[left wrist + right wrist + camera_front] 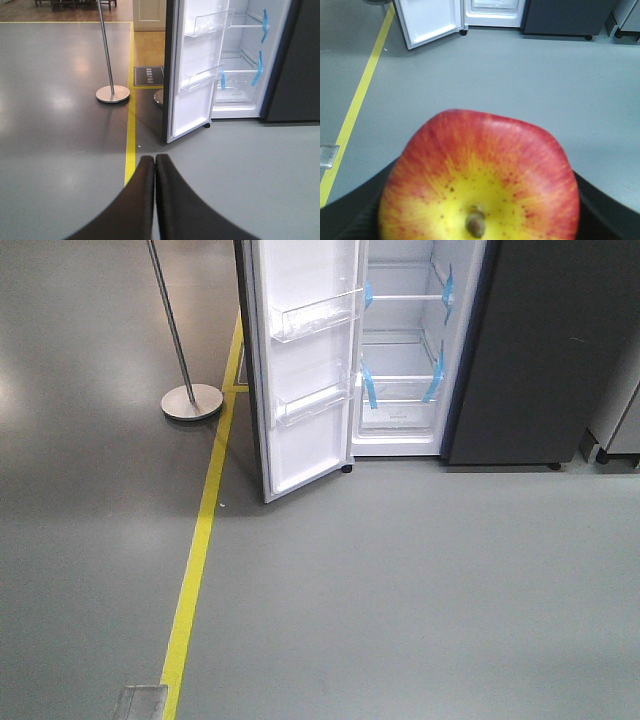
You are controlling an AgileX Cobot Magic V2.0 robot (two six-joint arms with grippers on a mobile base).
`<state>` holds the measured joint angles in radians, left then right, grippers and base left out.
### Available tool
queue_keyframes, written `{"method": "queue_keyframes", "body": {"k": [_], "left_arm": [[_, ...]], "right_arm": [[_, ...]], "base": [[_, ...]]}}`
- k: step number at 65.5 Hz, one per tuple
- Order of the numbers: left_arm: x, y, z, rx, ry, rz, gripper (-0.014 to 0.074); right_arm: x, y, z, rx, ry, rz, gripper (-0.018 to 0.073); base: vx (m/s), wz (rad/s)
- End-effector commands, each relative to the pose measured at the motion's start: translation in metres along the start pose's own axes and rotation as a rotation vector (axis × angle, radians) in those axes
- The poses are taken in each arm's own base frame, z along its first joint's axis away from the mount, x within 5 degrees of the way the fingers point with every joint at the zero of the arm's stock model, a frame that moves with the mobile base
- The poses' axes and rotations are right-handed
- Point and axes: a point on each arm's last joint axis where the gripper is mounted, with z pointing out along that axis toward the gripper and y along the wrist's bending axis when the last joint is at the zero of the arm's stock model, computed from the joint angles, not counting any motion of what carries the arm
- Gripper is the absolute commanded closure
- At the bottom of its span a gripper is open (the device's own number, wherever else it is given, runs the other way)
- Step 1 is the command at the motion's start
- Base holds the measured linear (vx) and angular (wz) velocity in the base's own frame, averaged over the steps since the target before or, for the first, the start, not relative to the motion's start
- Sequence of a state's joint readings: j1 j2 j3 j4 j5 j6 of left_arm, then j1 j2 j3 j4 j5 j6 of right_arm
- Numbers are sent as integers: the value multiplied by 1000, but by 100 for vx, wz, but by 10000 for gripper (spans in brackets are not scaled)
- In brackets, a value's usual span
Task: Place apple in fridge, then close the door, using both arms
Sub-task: 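Drive closer to the refrigerator's open door, keeping the apple held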
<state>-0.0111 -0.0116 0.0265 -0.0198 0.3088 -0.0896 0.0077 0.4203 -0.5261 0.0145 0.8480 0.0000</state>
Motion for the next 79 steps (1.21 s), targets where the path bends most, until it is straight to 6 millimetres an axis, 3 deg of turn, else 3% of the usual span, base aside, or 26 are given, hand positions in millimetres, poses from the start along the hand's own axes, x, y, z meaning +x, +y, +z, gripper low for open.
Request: {"method": "queue_keyframes", "body": {"k": [1, 79], "left_arm": [[0, 0, 1, 9, -59, -8, 602], [0, 0, 1, 9, -59, -8, 602]], "right_arm": [[-13, 0, -5, 7, -88, -2, 461], [-13, 0, -5, 7, -89, -2, 461]], "base": [[8, -2], [10, -2]]}}
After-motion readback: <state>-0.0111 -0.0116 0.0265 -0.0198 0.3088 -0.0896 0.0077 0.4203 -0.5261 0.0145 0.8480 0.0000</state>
